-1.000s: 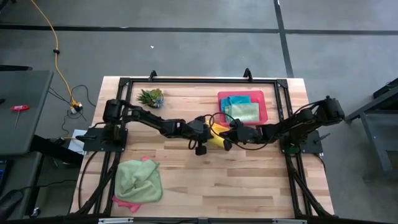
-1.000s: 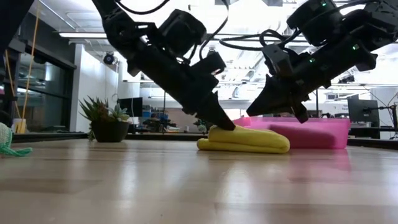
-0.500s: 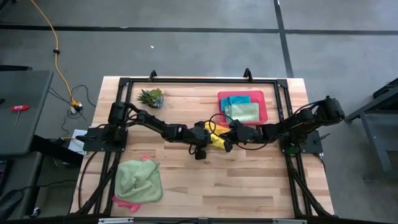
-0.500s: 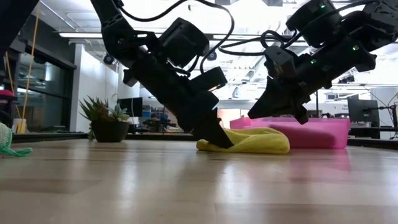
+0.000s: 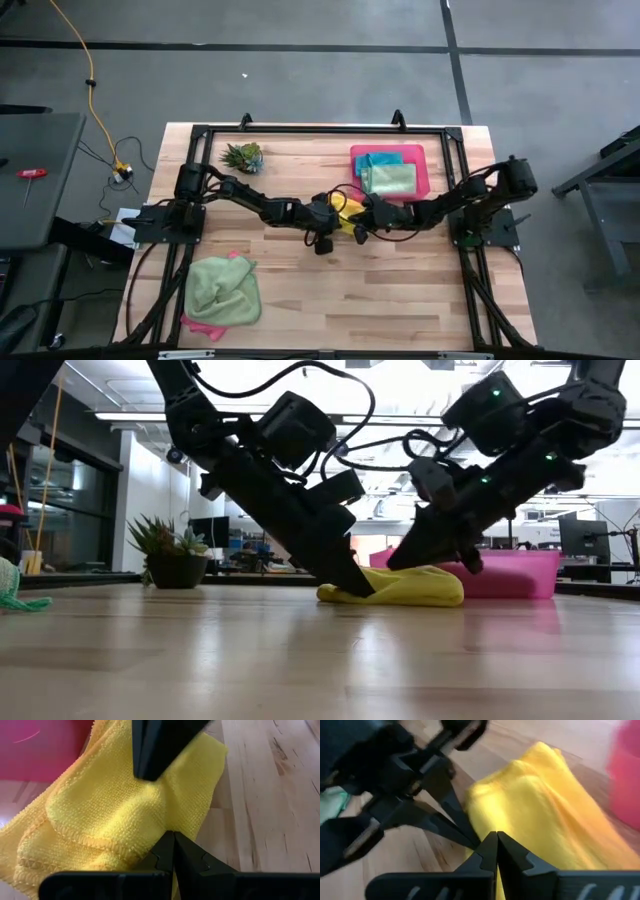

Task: Fold microfiber towels
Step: Fold the yellow microfiber cloth, then stack the folded yellow microfiber cloth on top of the blue microfiber cloth in the pink bin

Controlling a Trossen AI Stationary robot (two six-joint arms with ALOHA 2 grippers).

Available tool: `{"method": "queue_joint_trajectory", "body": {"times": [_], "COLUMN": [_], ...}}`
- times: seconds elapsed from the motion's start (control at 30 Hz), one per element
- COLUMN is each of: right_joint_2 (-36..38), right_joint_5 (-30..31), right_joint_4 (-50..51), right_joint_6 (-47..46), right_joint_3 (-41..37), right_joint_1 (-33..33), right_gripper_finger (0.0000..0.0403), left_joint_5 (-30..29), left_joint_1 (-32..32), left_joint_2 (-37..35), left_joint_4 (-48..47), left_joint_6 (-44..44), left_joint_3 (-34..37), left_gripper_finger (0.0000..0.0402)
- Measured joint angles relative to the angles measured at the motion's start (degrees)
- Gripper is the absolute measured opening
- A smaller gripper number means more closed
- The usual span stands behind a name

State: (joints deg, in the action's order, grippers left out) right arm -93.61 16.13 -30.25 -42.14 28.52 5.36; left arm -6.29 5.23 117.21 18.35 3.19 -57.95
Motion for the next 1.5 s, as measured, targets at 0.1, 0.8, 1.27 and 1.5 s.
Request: {"method": "queue_joint_trajectory", "body": {"times": [0.1,0.8,1.27,1.5], "right_joint_2": [-2.51,-1.57,21.93,29.98], "right_joint_5": [-0.11,15.78,14.87,10.95], "right_joint_4": [1.53,25.37,54.83,69.19], "right_joint_6": [1.41,4.20,0.09,-8.11], "right_joint_3": [2.54,14.72,14.77,14.72], "right_joint_1": [-0.07,-0.89,-0.12,3.66], "right_gripper_finger": [0.0000,0.0000,0.0000,0.0000], "left_joint_5": [-0.03,-0.20,0.21,0.53], "left_joint_1": [0.00,0.02,0.13,0.40], "left_joint_2": [0.00,0.00,-5.09,-13.40], "left_joint_4": [-0.01,-0.44,-1.35,-7.64], "left_joint_6": [1.04,1.14,-1.39,-5.54], "left_joint_3": [0.00,0.00,0.08,0.06], "left_gripper_finger": [0.0000,0.0000,0.0000,0.0000]}}
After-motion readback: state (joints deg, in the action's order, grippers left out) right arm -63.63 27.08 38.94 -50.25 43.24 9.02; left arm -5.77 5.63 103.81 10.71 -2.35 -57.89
